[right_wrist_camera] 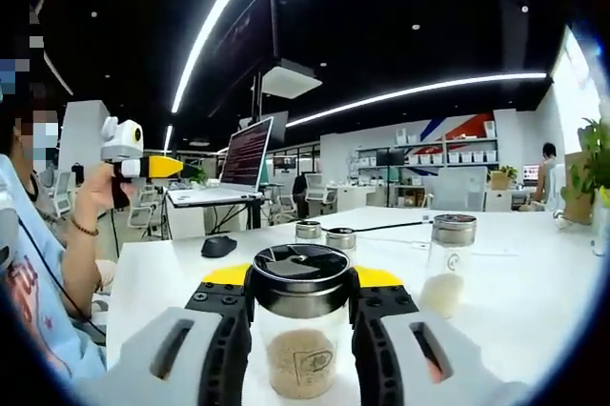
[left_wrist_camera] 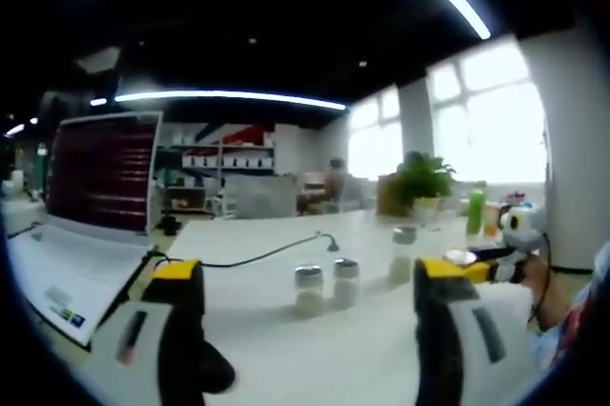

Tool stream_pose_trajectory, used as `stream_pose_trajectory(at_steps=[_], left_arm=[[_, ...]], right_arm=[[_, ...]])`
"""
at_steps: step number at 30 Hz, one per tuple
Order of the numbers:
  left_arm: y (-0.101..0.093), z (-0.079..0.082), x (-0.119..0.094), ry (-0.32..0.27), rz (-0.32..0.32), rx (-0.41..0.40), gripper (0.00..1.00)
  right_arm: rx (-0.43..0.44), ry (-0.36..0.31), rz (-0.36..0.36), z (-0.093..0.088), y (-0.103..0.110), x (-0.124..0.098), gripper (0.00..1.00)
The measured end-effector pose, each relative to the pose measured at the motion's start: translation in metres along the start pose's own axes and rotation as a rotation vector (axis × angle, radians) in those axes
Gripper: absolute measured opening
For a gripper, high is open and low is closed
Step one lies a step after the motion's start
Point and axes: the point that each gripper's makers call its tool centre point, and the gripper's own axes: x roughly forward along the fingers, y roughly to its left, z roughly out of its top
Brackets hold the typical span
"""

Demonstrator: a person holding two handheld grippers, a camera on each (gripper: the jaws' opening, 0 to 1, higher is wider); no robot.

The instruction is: Rotate the seasoning bottle until the label or dispensing opening points toward the visible target arrow and the bottle remains upright within the marked orientation range

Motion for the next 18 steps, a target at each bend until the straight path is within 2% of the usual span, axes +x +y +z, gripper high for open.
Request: stream_pose_trajectory(at_steps=[11, 18], left_arm=[[-0.004, 0.002, -0.002, 0.003, -0.003, 0.006, 0.96], [-0.016, 0.008, -0.003, -0.019, -0.048, 0.006, 0.96]], right_arm=[[0.015, -0.017, -0.087, -0.001, -0.002, 0.001, 0.38], [0.007, -0.014, -0.132, -0.002, -0.003, 0.001, 0.38]])
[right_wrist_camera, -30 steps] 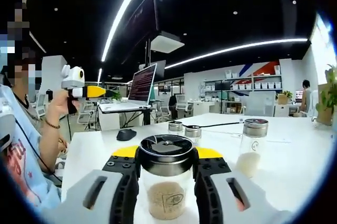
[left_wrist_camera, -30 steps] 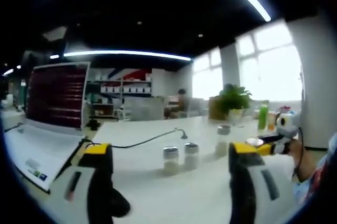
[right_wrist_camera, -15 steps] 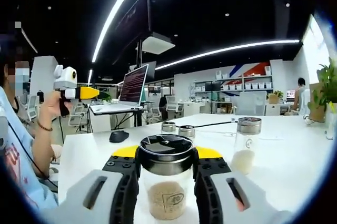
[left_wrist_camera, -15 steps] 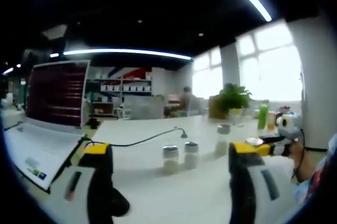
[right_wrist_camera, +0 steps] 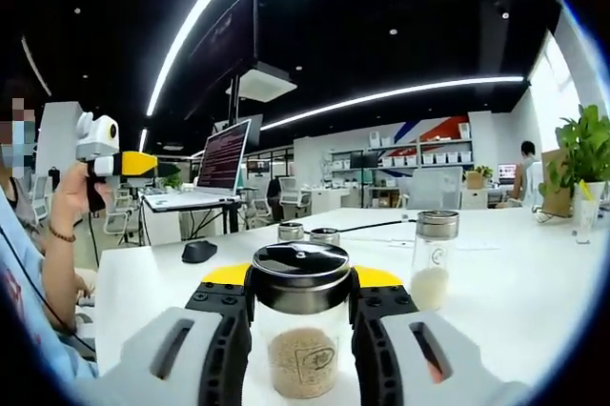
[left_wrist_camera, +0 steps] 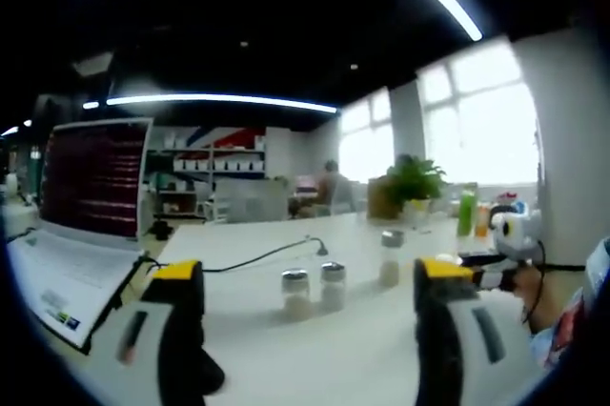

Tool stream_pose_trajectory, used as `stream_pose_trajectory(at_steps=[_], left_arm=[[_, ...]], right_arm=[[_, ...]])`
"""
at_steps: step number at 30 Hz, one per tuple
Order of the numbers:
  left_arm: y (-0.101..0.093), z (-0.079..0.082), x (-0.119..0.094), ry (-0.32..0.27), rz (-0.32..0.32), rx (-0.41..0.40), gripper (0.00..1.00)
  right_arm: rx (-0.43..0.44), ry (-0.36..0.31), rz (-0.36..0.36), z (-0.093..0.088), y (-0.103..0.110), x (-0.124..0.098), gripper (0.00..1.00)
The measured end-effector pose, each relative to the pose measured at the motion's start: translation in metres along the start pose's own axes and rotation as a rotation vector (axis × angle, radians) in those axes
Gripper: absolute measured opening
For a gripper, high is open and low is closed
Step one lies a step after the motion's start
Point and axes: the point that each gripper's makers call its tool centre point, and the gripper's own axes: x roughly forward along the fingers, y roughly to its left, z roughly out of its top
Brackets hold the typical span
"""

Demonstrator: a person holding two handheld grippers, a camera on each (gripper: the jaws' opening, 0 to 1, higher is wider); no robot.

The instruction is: Rotate the seasoning bottle until the label or dispensing opening points toward the visible target arrow and the bottle remains upright within the marked orientation range

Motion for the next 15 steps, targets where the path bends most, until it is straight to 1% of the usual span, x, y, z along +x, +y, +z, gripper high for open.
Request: stream_pose_trajectory(at_steps=[5, 9, 13, 15], left_arm=[[0.0045, -0.0051, 0.0023, 0.016, 0.016, -0.01, 0.96], [0.0047, -0.0067, 0.0033, 0.019, 0.019, -0.016, 0.96], [0.0036, -0.0075, 0.004, 0.023, 0.015, -0.015, 0.96], [0.0036, -0.0071, 0.004, 0.023, 0.015, -0.014, 0.96]], right_arm=[[-0.026, 0.009, -0.036, -0.0013, 0.0004, 0.0001, 0.38], [-0.016, -0.001, -0.075, -0.002, -0.0007, 0.0004, 0.38], [-0.015, 0.0, -0.096, -0.0016, -0.0019, 0.0007, 0.38], [-0.006, -0.014, -0.113, -0.0015, -0.0025, 0.0003, 0.38]])
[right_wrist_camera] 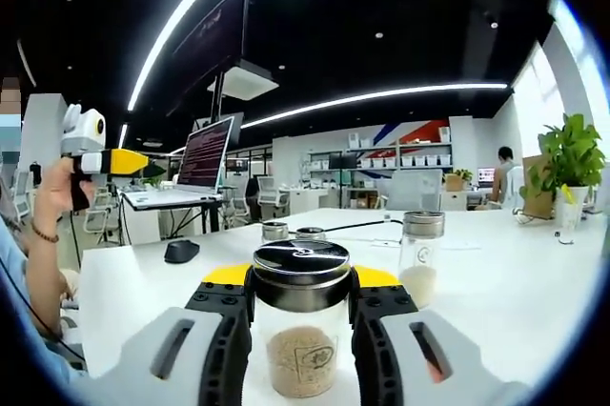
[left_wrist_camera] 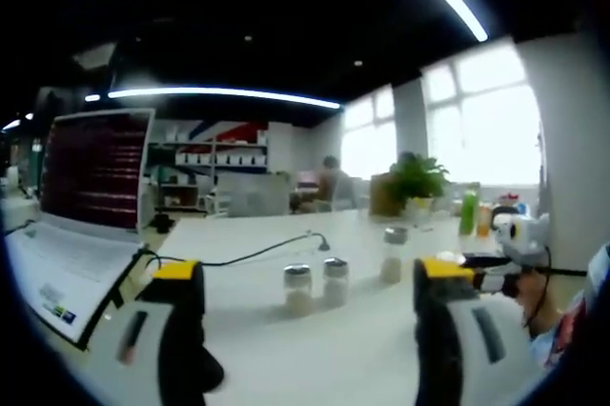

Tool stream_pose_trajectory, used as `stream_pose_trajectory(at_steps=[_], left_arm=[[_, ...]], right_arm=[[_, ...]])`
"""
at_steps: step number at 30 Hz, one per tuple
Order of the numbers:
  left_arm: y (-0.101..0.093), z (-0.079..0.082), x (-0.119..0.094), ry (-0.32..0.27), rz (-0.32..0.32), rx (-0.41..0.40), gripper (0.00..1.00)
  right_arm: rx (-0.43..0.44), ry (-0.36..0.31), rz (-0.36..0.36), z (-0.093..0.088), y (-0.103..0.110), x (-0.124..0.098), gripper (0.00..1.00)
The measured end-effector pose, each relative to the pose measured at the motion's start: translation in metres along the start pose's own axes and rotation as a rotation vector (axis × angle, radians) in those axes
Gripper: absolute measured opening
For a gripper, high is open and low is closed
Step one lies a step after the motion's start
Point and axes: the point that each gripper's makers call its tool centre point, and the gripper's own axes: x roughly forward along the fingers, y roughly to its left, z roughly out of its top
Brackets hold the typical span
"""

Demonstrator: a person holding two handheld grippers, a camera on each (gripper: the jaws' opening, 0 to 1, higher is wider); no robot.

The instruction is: Rotate the seasoning bottle until the label or dispensing opening points toward the visible target arrow and the bottle remains upright within the marked orientation range

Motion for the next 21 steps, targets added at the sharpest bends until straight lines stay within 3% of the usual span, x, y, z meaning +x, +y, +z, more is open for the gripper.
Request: stream_pose_trajectory(at_steps=[5, 14, 21], left_arm=[[0.002, 0.002, -0.001, -0.006, 0.003, 0.004, 0.96], [0.01, 0.004, -0.005, -0.019, 0.03, -0.01, 0.96], [0.011, 0.0, -0.001, -0.003, 0.016, -0.005, 0.96]], right_arm=[[-0.003, -0.026, -0.041, 0.0, 0.0, 0.0, 0.38], [-0.006, -0.037, -0.053, 0.001, -0.001, -0.001, 0.39], [-0.012, -0.012, -0.07, 0.001, -0.002, -0.001, 0.39]])
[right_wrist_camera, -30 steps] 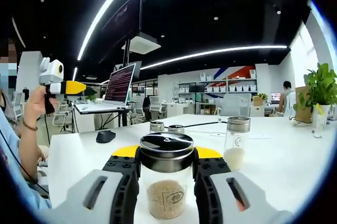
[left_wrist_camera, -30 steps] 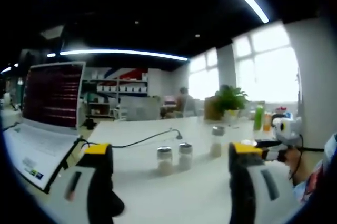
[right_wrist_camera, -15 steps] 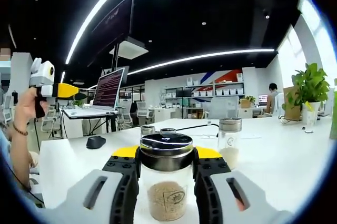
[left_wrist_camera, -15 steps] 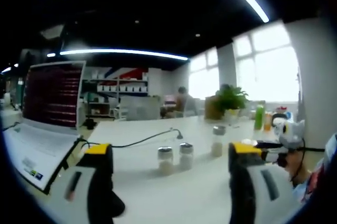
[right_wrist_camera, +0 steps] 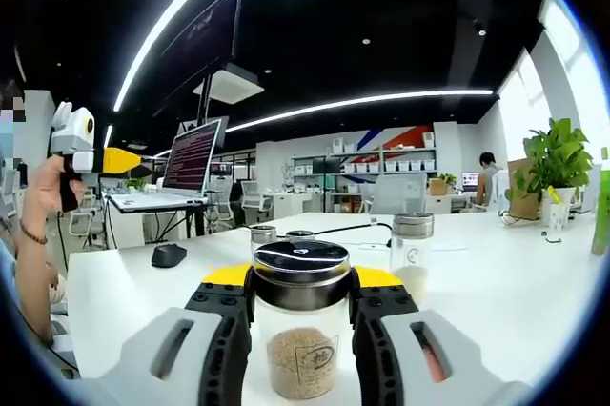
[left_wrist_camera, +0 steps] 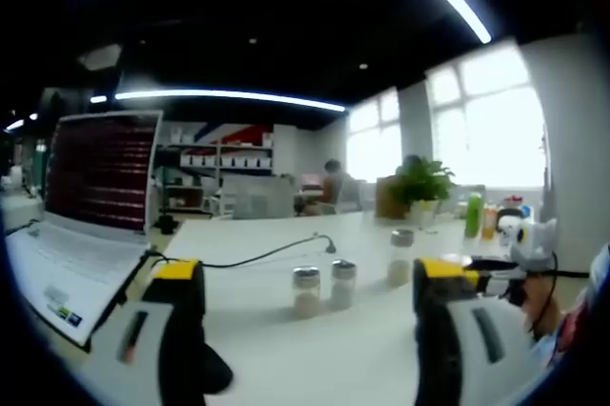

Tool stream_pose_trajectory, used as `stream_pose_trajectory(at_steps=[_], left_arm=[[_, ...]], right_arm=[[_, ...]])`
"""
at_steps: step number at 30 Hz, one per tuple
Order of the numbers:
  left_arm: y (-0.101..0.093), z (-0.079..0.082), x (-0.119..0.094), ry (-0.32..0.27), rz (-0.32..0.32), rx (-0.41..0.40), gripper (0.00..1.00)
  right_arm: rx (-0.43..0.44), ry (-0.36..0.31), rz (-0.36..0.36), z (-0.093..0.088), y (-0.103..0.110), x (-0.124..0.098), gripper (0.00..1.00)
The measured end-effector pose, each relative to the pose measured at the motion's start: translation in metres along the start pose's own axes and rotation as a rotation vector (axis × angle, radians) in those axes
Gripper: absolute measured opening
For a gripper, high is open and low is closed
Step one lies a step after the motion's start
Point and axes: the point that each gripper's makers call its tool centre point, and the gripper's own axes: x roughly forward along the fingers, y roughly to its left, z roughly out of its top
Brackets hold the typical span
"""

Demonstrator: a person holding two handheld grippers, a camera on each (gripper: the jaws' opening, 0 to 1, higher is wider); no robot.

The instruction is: Rotate the seasoning bottle until the label or dispensing opening points toward the visible target arrow and the bottle remains upright within the marked orientation range

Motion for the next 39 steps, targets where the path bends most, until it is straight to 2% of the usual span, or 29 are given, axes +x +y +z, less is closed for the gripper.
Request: stream_pose_trajectory(at_steps=[2, 6, 8, 15, 26, 29, 35, 39], left_arm=[[-0.002, 0.0, -0.001, 0.004, -0.01, 0.002, 0.96], [-0.002, 0.004, -0.003, -0.012, -0.01, 0.012, 0.96], [0.0, 0.003, -0.003, -0.009, -0.006, 0.01, 0.96], [0.003, 0.003, -0.006, -0.012, 0.003, 0.004, 0.95], [0.001, 0.002, -0.003, -0.006, -0.008, 0.008, 0.95], [0.002, 0.001, -0.002, -0.005, -0.011, -0.005, 0.95], [0.004, 0.0, -0.002, -0.002, -0.003, -0.008, 0.95], [0.003, 0.001, -0.004, -0.008, -0.007, -0.004, 0.95]], right_arm=[[0.006, 0.003, -0.003, 0.001, -0.002, -0.001, 0.42], [-0.011, -0.025, -0.054, 0.01, -0.013, -0.006, 0.57], [-0.013, -0.012, -0.053, 0.012, -0.014, -0.007, 0.57], [-0.031, 0.009, 0.011, 0.017, 0.002, -0.007, 0.66], [-0.043, -0.023, 0.13, 0.046, 0.024, -0.016, 0.74], [-0.046, -0.012, 0.22, 0.049, 0.039, -0.015, 0.76], [-0.057, 0.014, 0.248, 0.051, 0.036, -0.013, 0.77], [-0.057, 0.018, 0.306, 0.052, 0.037, -0.013, 0.77]])
